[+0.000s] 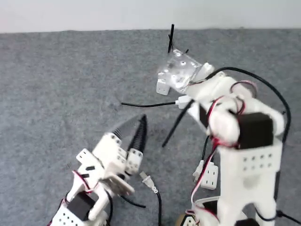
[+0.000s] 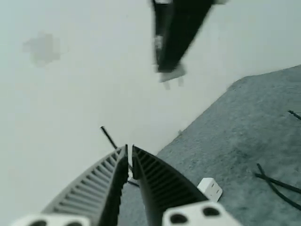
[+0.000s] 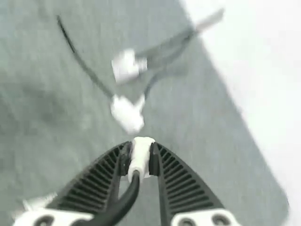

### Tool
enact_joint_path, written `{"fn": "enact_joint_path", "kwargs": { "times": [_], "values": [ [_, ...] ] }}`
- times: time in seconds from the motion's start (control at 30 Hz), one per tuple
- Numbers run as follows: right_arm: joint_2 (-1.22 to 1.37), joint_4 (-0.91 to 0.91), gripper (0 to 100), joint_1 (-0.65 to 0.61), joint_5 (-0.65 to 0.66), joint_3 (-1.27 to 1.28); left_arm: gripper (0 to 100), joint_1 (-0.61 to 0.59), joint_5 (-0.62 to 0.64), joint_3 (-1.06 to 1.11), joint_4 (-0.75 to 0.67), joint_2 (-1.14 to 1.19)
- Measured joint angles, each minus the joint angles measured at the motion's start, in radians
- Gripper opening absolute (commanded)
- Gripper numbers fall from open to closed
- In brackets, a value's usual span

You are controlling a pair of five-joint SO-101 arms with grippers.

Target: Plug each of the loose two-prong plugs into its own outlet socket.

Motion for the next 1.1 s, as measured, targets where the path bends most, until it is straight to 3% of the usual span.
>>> {"fn": "enact_joint_path", "kwargs": {
  "times": [0.2,0.53,0.87,1.1],
  "values": [
    [-0.012,0.026,0.9,-0.201,-0.14,-0.112,1,0.147,-0.152,0.0,0.0,0.0],
    [-0.012,0.175,0.9,-0.453,-0.153,-0.184,1,0.269,-0.218,0.0,0.0,0.0],
    [-0.012,0.175,0.9,-0.477,-0.157,-0.184,1,0.272,-0.272,0.0,0.0,0.0],
    [-0.025,0.175,0.9,-0.479,-0.157,-0.095,1,0.189,-0.273,0.0,-0.029,0.0]
  ]
}}
